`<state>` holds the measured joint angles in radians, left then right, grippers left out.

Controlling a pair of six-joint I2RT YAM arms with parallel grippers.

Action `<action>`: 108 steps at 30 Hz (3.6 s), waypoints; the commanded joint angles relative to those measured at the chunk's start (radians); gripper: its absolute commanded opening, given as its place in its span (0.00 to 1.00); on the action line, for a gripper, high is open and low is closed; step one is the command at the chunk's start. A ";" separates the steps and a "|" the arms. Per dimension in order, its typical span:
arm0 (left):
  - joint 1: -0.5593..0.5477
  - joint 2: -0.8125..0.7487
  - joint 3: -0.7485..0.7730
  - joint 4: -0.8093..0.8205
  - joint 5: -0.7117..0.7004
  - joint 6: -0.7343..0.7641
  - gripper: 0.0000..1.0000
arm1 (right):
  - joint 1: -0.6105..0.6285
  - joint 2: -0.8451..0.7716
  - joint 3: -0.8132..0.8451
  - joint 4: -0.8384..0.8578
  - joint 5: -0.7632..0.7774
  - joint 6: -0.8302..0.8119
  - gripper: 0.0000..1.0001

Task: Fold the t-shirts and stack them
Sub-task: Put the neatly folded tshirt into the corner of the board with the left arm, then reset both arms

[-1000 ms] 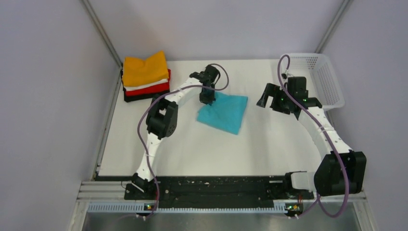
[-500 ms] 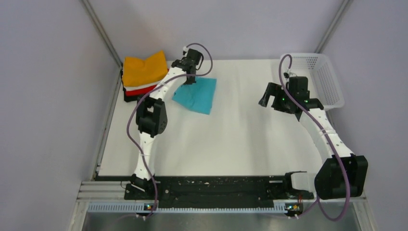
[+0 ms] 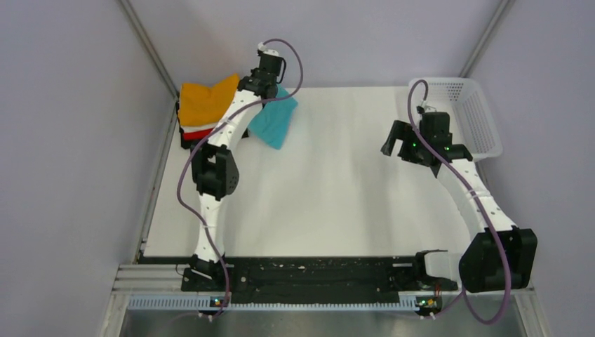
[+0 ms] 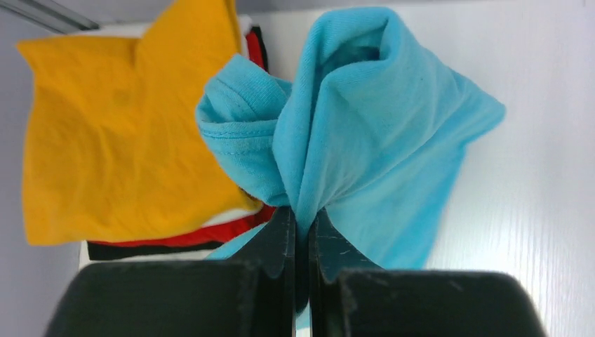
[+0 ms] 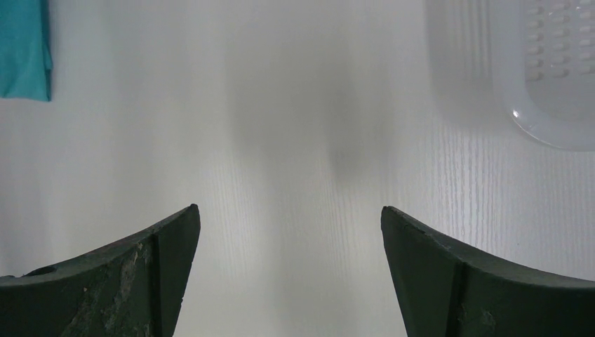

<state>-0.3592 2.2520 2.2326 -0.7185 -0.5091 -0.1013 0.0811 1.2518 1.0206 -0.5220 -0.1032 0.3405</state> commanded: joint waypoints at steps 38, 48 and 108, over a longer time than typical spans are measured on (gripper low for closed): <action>0.264 -0.166 0.172 0.182 0.233 -0.036 0.00 | -0.006 0.023 -0.008 0.022 0.095 -0.008 0.99; 0.398 -0.102 0.130 0.175 0.309 -0.003 0.00 | -0.007 0.063 0.008 -0.002 0.100 -0.008 0.99; 0.192 -1.436 -1.515 0.371 0.238 -0.425 0.99 | -0.006 -0.442 -0.333 0.215 0.240 0.074 0.99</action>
<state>-0.1604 0.9382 0.7773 -0.2562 -0.1463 -0.4751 0.0811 0.8986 0.7322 -0.4263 0.1154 0.3836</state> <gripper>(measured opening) 0.986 0.986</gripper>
